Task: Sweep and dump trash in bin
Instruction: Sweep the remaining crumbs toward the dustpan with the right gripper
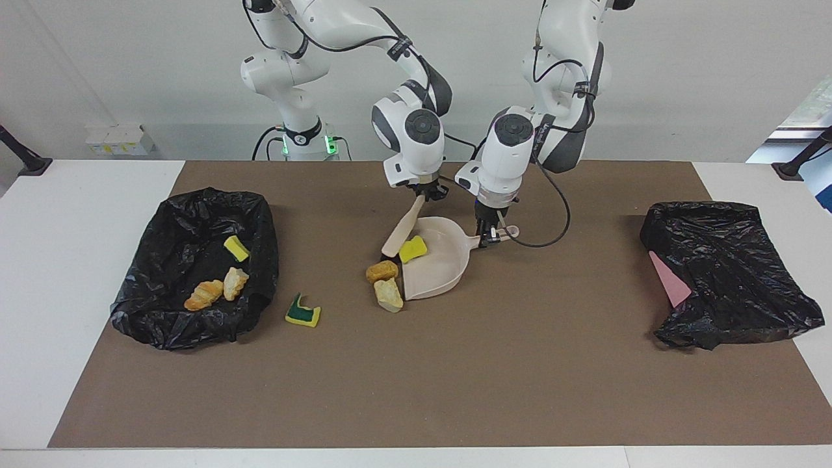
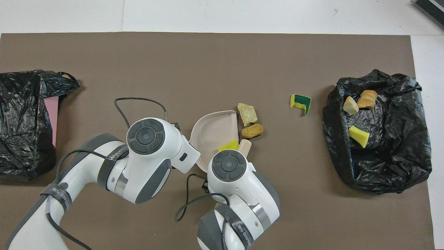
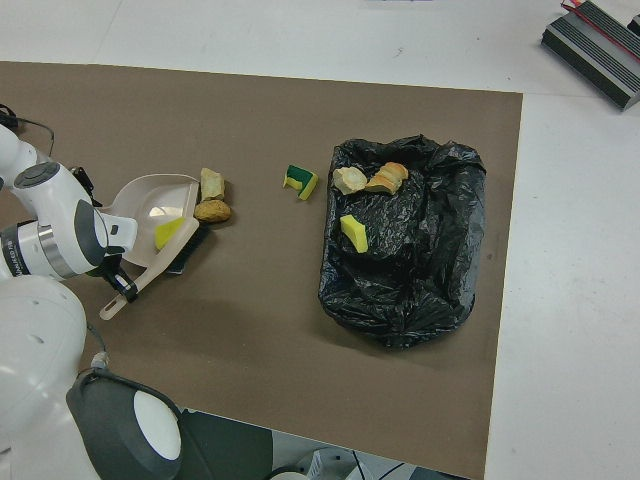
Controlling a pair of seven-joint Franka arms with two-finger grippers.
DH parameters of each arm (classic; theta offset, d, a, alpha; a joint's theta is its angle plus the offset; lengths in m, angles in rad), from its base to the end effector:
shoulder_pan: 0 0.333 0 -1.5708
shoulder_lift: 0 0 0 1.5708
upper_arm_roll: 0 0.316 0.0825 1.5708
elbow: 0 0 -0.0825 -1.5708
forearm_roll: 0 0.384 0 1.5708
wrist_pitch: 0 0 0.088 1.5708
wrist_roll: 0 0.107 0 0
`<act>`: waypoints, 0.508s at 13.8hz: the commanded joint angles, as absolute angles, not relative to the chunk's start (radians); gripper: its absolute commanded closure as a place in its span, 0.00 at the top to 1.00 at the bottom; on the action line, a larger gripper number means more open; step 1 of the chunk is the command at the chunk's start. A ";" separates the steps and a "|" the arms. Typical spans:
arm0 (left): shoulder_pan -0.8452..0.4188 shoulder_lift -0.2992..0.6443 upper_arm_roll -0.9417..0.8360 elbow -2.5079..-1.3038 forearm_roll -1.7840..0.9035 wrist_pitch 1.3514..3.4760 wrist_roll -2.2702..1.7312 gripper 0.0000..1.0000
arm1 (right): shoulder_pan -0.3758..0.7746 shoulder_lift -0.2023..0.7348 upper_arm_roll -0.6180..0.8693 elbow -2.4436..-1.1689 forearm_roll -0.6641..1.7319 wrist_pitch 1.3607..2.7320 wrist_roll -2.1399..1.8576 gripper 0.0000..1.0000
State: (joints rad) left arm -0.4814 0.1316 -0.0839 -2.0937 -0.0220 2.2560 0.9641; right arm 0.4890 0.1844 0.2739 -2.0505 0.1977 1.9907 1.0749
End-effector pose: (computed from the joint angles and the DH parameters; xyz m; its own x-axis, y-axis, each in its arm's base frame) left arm 0.4809 -0.3049 0.3631 0.0557 -0.9976 0.0410 -0.9984 -0.0561 -0.0091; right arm 0.3928 0.3887 0.3370 0.8674 -0.3999 -0.2960 -0.3820 -0.9165 0.1186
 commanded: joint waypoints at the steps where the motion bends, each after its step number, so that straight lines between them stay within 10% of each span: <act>1: -0.440 0.135 -0.075 -2.114 -0.025 2.319 0.956 0.00 | 0.500 0.179 0.278 -2.010 0.154 1.895 0.982 0.00; 7: -0.428 0.135 -0.074 -2.114 -0.034 2.310 0.893 0.00 | 0.408 0.201 0.270 -1.864 -0.056 1.695 0.700 0.00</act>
State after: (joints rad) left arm -0.4294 0.1362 -0.0766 -2.0975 -0.0268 2.2850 0.9407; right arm 0.4675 0.1806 0.2657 -1.9298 -0.0053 1.7565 0.7916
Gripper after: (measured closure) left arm 0.687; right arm 0.740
